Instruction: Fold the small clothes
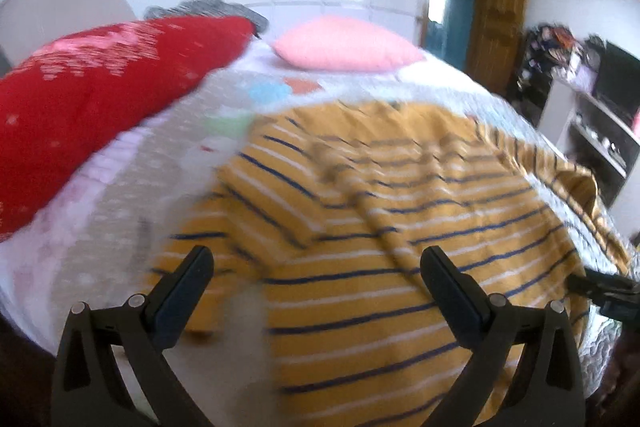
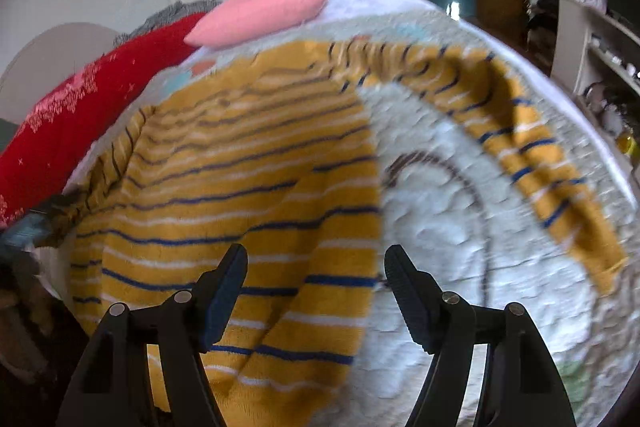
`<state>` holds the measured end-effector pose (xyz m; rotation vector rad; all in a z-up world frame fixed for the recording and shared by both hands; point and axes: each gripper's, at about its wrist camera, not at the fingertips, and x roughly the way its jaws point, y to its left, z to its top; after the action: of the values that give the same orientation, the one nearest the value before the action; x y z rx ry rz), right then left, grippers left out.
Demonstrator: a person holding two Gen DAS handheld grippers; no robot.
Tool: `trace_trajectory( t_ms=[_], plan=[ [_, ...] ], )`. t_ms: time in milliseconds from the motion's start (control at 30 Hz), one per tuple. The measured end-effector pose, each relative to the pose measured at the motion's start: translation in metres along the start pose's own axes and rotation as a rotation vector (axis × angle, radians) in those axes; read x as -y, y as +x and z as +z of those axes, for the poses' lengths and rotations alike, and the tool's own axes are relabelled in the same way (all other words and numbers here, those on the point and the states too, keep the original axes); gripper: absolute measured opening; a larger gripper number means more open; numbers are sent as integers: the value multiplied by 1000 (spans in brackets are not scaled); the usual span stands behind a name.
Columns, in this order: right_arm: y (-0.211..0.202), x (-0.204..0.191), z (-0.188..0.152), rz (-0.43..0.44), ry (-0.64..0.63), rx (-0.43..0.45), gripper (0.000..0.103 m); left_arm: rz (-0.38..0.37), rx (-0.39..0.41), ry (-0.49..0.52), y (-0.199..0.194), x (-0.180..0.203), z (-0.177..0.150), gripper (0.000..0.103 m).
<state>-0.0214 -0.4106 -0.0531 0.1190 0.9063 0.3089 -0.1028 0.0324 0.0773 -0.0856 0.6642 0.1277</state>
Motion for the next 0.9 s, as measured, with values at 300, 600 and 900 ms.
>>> trace_trajectory(
  t_ms=[300, 600, 900],
  plan=[
    [18, -12, -2, -54, -7, 29, 97, 82, -152, -179, 41, -127, 1, 103],
    [16, -7, -10, -25, 61, 133, 103, -39, -255, -111, 100, -100, 4, 81],
    [24, -17, -6, -75, 8, 84, 103, 273, -208, -107, 97, -145, 48, 8]
  ],
)
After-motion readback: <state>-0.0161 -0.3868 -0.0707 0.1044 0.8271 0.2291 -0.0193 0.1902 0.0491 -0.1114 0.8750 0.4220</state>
